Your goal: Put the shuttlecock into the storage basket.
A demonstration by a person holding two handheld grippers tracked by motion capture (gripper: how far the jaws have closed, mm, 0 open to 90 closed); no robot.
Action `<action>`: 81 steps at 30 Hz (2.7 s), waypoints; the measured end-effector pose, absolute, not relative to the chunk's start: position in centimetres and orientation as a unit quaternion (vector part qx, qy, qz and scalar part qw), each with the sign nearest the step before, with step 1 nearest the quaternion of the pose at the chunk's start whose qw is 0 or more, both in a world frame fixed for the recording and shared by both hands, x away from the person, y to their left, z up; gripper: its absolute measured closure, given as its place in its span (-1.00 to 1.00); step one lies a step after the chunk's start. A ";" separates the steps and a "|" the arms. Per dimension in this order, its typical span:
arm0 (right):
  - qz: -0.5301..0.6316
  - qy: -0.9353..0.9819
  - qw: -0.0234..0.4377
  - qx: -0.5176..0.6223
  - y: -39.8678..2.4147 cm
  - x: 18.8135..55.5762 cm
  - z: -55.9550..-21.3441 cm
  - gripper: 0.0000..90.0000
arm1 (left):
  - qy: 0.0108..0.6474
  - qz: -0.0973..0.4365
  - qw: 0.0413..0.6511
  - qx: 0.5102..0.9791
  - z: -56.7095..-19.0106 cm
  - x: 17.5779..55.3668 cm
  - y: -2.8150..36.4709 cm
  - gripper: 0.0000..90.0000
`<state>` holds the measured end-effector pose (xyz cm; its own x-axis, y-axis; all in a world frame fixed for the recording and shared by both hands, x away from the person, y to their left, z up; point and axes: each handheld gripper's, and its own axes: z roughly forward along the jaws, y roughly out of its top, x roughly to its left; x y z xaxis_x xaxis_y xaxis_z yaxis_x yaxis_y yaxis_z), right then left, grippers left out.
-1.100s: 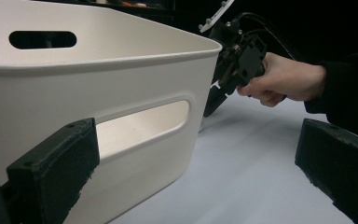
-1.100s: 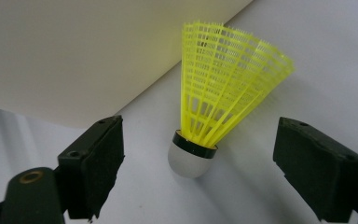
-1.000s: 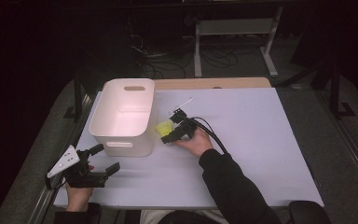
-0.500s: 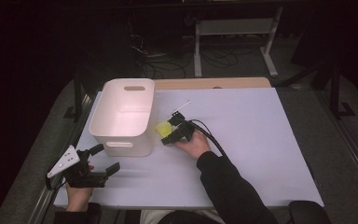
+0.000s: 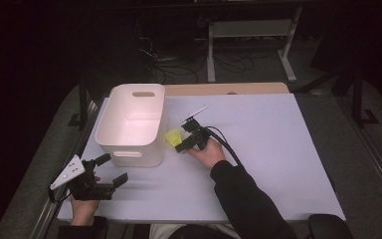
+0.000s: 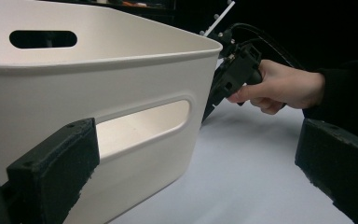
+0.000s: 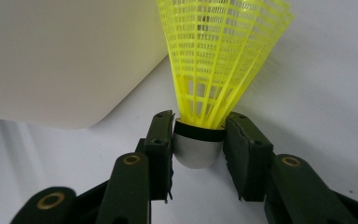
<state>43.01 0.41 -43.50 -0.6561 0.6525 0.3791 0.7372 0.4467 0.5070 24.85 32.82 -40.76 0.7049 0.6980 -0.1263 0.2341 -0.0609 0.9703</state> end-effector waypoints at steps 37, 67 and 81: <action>-0.331 -0.848 0.028 -0.412 -2.4 43.5 -40.6 0.41 | 0.332 0.191 0.598 0.704 -40.8 24.9 32.8 -1.00; -0.354 -0.851 -0.005 -0.388 -4.0 44.1 -35.4 0.41 | 0.332 0.192 0.597 0.704 -40.8 24.9 32.8 -1.00; -0.362 -0.852 -0.018 -0.377 -3.9 44.0 -33.3 0.41 | 0.332 0.191 0.597 0.705 -40.8 24.9 32.8 -1.00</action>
<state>43.98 -3.94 -33.26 -0.7156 0.6552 0.2422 0.6290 0.4535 0.6315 24.87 32.80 -40.78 0.7060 0.6968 -0.1269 0.2395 -0.0662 0.9686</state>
